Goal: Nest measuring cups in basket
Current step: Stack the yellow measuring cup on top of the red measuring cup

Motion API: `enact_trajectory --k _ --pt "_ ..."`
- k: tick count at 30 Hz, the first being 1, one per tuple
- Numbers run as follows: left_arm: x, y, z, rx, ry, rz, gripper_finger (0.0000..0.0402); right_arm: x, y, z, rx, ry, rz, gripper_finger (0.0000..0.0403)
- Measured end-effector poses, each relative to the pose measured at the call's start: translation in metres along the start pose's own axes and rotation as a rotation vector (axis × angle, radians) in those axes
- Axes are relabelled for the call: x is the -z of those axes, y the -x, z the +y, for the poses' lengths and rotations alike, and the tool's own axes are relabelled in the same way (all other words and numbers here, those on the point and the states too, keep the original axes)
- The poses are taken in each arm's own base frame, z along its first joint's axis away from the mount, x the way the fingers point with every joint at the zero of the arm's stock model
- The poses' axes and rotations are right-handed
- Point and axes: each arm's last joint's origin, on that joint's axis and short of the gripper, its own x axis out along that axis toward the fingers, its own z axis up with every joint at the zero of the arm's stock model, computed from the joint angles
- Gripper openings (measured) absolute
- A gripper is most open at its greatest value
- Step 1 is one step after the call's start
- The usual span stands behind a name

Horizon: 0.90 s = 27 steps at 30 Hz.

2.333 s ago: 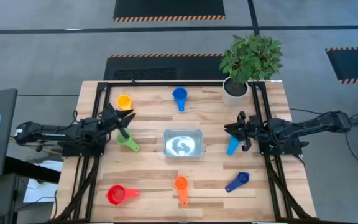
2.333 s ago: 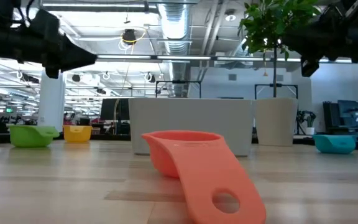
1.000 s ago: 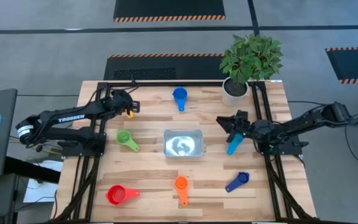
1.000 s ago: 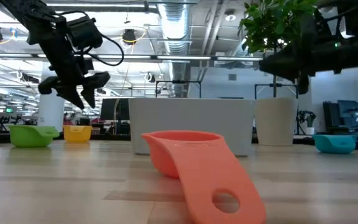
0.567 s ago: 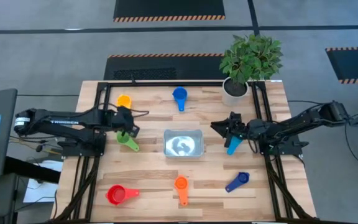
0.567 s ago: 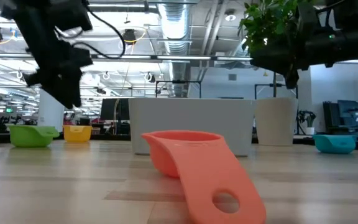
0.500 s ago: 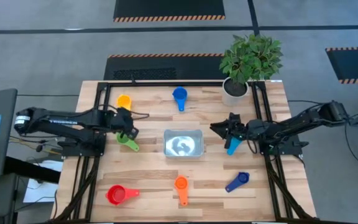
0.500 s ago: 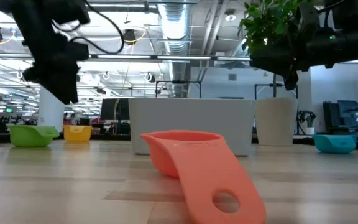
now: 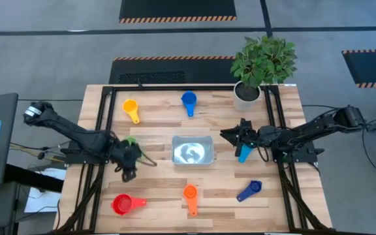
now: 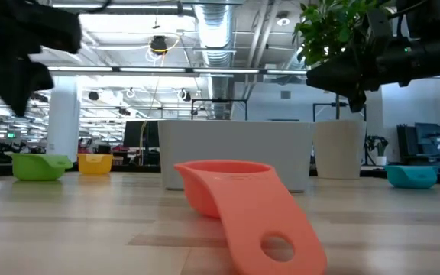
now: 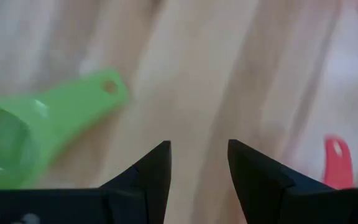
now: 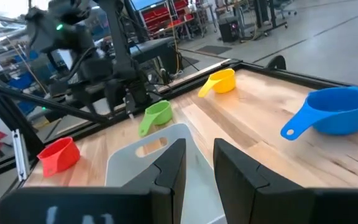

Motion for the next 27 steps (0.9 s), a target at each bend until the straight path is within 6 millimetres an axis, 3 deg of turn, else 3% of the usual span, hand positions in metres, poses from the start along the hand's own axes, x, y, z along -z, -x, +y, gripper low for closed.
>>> enact_trajectory --k 6,10,18,27 --pt "0.015 -0.009 -0.015 0.013 0.008 0.090 0.0146 0.003 0.001 0.002 -0.004 -0.001 0.025 0.0108" --pt "0.015 -0.011 -0.009 -0.150 -0.023 0.005 0.0146 0.003 0.001 0.002 -0.001 -0.010 0.021 0.0108" --pt "-0.005 0.009 0.056 -0.627 0.331 -0.175 0.0146 0.001 0.000 -0.003 0.069 -0.087 -0.012 0.0108" --pt "-0.047 0.034 0.134 -0.724 0.648 -0.366 0.0146 0.001 0.000 -0.005 0.088 -0.093 -0.012 0.0108"
